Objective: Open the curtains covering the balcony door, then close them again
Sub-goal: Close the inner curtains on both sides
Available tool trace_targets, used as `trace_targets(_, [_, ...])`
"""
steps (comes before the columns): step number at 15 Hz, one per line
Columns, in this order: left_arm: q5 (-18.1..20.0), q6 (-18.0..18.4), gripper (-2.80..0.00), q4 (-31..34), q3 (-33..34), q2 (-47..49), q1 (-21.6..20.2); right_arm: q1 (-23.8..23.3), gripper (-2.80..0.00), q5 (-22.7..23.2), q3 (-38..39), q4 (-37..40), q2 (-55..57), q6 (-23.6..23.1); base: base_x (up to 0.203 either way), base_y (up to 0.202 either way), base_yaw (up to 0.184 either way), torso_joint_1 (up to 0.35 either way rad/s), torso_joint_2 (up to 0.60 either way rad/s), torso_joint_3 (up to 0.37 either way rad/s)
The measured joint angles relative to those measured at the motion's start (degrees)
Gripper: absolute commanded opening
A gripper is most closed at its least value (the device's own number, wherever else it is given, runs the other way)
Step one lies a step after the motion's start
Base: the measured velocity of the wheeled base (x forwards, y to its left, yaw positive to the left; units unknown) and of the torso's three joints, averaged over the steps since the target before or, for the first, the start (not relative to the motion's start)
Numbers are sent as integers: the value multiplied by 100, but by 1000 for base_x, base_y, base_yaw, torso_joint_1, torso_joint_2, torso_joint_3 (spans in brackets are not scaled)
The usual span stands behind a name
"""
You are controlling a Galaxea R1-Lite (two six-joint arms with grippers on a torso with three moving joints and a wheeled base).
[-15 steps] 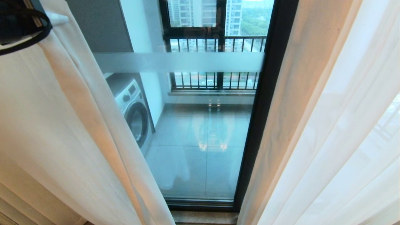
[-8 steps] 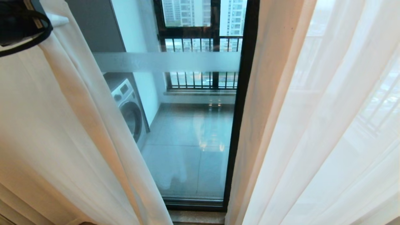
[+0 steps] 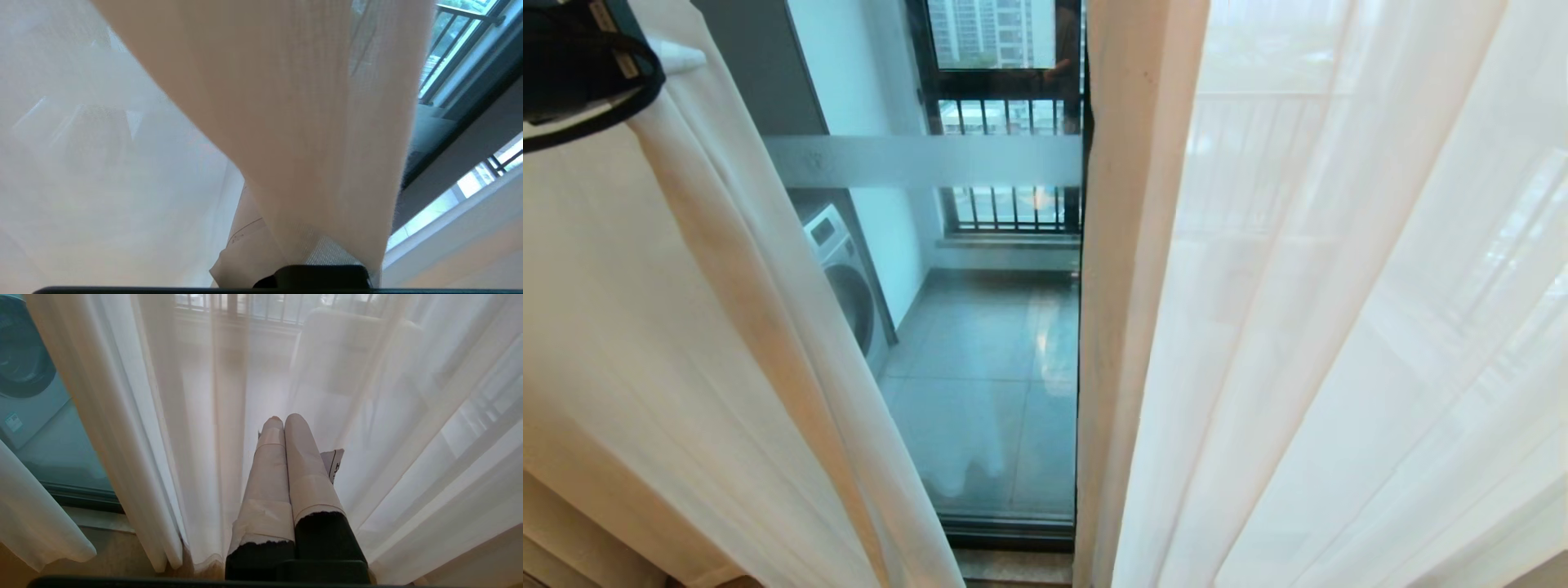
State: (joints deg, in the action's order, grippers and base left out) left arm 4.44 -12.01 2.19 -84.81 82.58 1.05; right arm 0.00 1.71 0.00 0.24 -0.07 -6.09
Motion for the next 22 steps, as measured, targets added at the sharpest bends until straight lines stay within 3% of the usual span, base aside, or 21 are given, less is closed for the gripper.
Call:
trace_targets(18, [-1,-2,-280,6,0,0,0,0,-280,2,0,2,0,-2,0,-184,1,1,1,2])
trace_targets(22, [-6,-19,-280,8,6,0,10,0,-280,0,0,2,0,-2,0,-62,1,2,0,0])
